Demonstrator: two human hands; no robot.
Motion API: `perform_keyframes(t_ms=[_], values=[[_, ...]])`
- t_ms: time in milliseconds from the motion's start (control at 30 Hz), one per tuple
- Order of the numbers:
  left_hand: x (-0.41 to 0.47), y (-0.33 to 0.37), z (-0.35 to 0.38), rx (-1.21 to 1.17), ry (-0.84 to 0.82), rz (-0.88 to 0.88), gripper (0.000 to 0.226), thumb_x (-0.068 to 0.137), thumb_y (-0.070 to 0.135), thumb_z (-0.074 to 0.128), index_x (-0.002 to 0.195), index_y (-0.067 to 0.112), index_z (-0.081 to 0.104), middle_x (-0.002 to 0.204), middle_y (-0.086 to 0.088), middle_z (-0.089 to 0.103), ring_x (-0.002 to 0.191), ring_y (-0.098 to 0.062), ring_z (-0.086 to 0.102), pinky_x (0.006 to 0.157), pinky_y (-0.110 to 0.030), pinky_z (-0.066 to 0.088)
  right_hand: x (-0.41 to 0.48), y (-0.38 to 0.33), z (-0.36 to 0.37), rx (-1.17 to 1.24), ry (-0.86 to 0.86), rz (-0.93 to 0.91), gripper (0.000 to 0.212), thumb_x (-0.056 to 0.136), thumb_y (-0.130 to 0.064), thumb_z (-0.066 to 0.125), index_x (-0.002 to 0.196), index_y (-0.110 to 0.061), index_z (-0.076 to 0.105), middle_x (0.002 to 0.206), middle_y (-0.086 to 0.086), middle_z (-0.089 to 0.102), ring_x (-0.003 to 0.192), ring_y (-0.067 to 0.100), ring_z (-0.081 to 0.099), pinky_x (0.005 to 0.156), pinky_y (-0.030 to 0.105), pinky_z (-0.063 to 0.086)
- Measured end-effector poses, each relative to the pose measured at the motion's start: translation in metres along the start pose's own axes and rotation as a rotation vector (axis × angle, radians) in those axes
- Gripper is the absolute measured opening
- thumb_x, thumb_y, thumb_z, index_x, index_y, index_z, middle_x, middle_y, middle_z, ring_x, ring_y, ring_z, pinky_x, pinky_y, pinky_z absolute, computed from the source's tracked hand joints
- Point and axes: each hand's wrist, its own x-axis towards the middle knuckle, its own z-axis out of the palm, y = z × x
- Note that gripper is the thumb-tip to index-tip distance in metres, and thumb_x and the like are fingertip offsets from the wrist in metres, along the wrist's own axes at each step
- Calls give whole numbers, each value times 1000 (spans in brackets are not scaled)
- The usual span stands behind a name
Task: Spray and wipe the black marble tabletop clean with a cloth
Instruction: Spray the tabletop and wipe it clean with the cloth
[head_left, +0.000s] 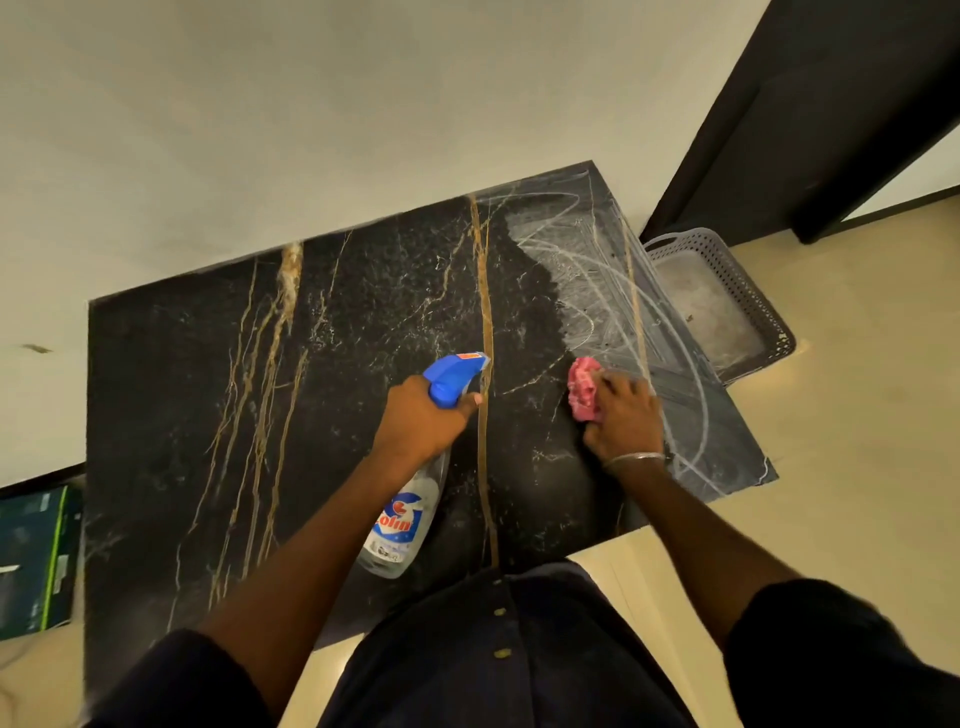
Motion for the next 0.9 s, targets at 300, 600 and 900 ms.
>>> perform_keyframes(t_ms=[300, 600, 900], values=[[8, 3, 15, 8, 11, -62, 20, 82, 31, 70, 85, 14, 61, 73, -7, 63, 62, -12, 57, 59, -20, 46, -9, -71, 19, 47, -35, -175, 70, 60, -24, 70, 127, -12, 52, 114, 6, 52, 94, 30, 47, 74, 40, 42], [22, 30, 28, 28, 22, -19, 15, 86, 25, 66, 79, 18, 56, 66, 0, 56, 57, -7, 50, 53, -10, 40, 22, -22, 9, -57, -77, -356, 68, 66, -28, 67, 131, -15, 49, 122, 5, 51, 101, 30, 48, 80, 41, 41], [29, 27, 29, 12, 32, -27, 17, 85, 29, 67, 83, 14, 58, 67, -2, 57, 58, -8, 53, 58, -16, 44, 43, -16, 3, 60, -25, 168, 71, 71, -20, 61, 138, -8, 42, 124, 13, 45, 111, 38, 42, 91, 50, 40]])
